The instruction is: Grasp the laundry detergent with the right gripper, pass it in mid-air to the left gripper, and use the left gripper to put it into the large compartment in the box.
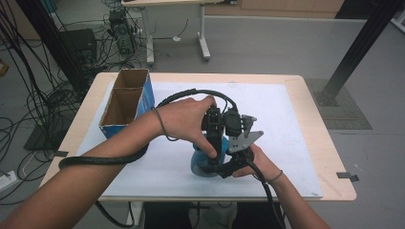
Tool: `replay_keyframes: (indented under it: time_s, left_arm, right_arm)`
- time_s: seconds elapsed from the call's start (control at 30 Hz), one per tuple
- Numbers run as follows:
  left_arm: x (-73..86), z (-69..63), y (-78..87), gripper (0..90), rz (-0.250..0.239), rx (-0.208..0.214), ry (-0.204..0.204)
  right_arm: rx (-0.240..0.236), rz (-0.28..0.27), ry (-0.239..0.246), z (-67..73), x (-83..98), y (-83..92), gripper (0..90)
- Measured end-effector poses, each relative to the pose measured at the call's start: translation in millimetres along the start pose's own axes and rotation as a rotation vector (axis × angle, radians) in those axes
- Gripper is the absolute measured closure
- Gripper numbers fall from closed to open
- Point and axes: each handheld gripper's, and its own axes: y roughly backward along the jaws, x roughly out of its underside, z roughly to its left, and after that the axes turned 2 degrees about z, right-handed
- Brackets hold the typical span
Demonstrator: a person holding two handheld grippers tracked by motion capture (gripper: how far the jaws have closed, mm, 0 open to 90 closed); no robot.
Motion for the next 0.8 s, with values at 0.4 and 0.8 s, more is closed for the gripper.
replay_keyframes:
  time_s: [0.4, 0.8]
  left_arm:
    - [-3.0, 1.4, -6.5, 13.3, 0.015, 0.005, -0.001]
    - [-3.8, 2.6, -7.0, 25.6, 0.013, 0.005, 0.009]
  right_arm:
    - [0.000, -0.002, 0.005, 0.3, -1.7, 0.6, 41.8]
    - [0.002, -0.004, 0.006, 1.2, -2.2, 0.8, 41.8]
